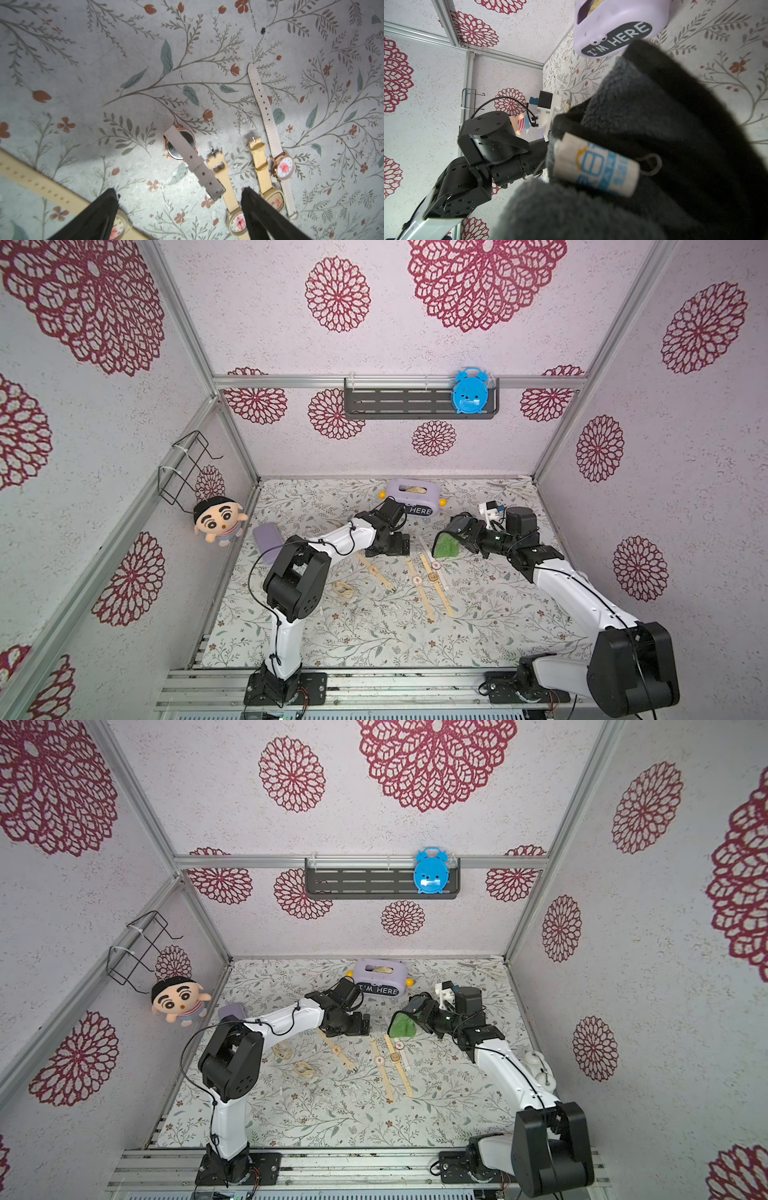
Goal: Wipe the watch dial
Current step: Adjust the watch at the center of the board.
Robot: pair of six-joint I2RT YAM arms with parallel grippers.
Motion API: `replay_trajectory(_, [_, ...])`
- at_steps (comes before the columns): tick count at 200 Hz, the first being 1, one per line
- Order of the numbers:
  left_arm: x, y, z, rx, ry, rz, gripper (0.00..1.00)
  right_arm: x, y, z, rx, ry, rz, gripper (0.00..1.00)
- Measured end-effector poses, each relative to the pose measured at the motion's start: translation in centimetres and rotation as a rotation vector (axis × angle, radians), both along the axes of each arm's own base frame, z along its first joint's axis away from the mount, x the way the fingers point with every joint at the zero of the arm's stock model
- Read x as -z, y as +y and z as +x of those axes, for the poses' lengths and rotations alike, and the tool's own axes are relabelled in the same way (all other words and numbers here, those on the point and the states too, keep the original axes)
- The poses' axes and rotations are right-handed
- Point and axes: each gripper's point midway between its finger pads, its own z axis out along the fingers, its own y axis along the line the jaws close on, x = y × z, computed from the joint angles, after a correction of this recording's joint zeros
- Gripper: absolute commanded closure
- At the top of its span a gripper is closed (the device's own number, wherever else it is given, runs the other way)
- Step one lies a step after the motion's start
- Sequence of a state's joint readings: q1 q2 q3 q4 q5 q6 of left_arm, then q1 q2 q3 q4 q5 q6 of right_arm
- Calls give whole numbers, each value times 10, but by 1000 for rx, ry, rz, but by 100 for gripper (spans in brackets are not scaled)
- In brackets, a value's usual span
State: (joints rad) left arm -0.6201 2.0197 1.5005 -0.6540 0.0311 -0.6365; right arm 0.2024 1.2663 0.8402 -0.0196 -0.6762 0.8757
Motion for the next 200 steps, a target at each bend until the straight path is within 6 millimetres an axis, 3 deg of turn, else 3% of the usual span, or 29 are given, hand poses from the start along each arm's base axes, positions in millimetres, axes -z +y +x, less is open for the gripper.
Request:
replay_trajectory(149, [10,27,-15,-12,51,135,5,2,0,-1,-2,10,-4,100])
replay_trajectory(200, [5,39,-10,-70,31,193,4,5,-1,-4,-6,21,-13,100])
